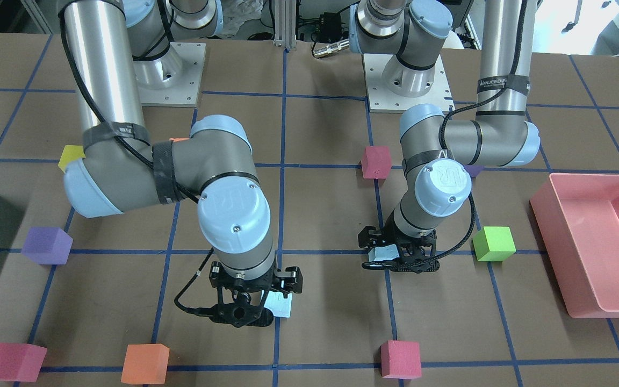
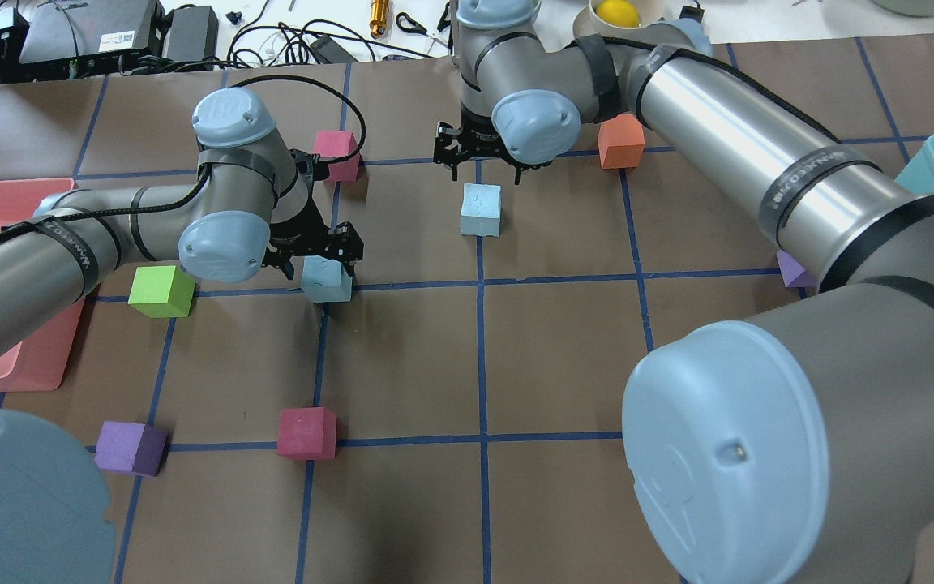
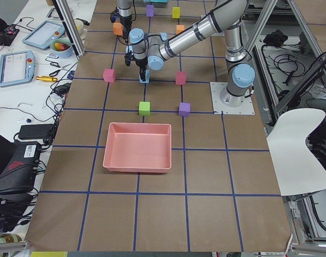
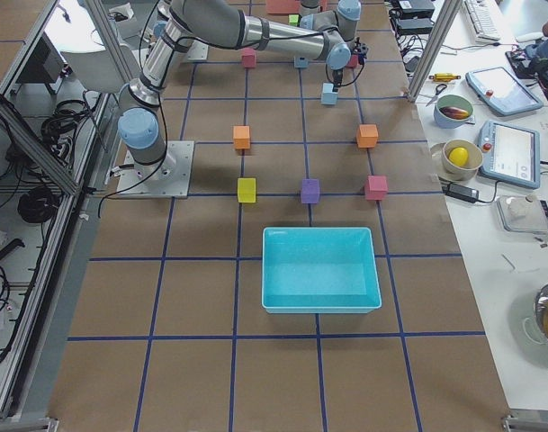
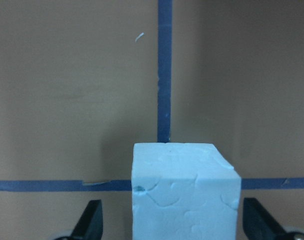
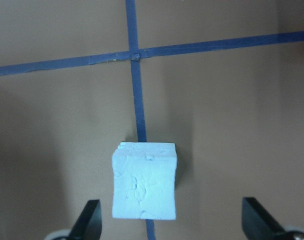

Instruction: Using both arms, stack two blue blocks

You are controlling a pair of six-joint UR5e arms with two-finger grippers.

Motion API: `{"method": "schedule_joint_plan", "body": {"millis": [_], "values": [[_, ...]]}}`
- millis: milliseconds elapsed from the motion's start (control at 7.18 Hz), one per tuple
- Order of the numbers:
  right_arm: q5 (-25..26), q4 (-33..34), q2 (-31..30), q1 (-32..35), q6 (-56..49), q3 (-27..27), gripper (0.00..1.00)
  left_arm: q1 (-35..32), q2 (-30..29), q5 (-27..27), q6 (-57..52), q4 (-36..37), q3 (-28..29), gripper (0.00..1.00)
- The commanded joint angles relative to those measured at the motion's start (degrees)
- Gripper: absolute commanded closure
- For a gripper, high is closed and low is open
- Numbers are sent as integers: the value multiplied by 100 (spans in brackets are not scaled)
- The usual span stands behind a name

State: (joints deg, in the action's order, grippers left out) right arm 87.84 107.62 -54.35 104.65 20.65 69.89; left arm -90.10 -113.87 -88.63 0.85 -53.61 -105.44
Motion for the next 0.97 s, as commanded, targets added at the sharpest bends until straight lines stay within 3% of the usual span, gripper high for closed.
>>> {"method": "schedule_joint_plan", "body": {"millis": [0,139,418,696,835], "values": [[23,-792,-706,-618,-497,121,0,-43,-13,13,11,237,-47,80],[31,-1056,-1083,-813,-578,339,0,-43,39,13,20,219,-12,95],[58,-1077,-1996,-1164,-1207,1355,0,-173,40,-5,169,79,258,100],[58,-1024,-2910,-1683,-2341,2324,0,-498,-161,47,649,-1494,1859,100],[110,-1198,-3211,-1746,-2363,2484,0,-622,-432,265,723,-2078,2800,100]]}}
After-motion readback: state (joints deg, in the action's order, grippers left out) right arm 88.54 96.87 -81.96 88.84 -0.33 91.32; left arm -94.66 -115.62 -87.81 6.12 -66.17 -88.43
